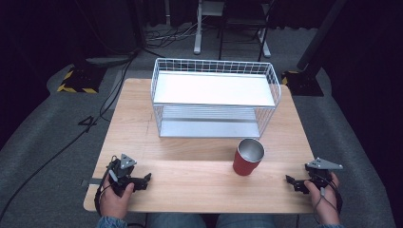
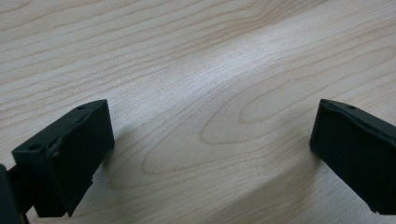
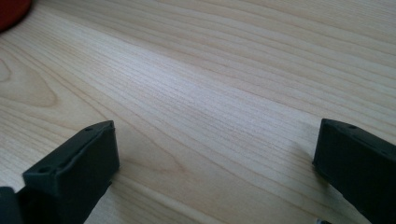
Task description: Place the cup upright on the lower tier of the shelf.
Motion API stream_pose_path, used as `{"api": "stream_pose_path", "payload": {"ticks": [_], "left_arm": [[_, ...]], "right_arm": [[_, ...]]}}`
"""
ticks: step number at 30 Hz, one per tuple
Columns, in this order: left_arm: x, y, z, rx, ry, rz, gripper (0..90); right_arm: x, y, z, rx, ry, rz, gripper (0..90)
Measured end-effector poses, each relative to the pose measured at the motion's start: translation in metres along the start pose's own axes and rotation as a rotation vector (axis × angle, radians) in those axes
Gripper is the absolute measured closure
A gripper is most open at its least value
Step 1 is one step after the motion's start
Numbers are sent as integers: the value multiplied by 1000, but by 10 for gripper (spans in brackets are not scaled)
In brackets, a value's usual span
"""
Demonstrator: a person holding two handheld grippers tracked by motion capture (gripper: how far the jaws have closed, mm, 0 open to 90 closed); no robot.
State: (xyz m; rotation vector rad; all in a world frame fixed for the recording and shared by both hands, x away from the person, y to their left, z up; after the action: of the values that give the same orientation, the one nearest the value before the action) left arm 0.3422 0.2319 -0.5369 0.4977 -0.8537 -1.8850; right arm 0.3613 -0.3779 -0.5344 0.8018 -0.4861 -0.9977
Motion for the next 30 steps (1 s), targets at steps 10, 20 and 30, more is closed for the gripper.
{"api": "stream_pose_path", "payload": {"ticks": [10, 20, 30], "left_arm": [[0, 3, -3, 3, 6, 13, 1], [0, 3, -3, 3, 6, 13, 1], [0, 4, -5, 3, 10, 13, 1]], "right_arm": [[-2, 0, 0, 2, 0, -7, 7], [-15, 6, 9, 58, 68, -31, 169], [-42, 18, 25, 215, 188, -69, 161]]}}
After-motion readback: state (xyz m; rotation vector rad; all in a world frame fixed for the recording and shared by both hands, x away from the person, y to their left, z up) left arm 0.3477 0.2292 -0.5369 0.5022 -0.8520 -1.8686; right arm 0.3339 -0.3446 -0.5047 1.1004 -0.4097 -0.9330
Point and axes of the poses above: each handheld gripper's, and its own axes: z roughly backward along the jaws, y roughly out of its top, x roughly to its right, the point moved 4 cm from there along -z, roughly forward along the jaws, and after that the axes turned 6 degrees about x, right-handed, at the moved point
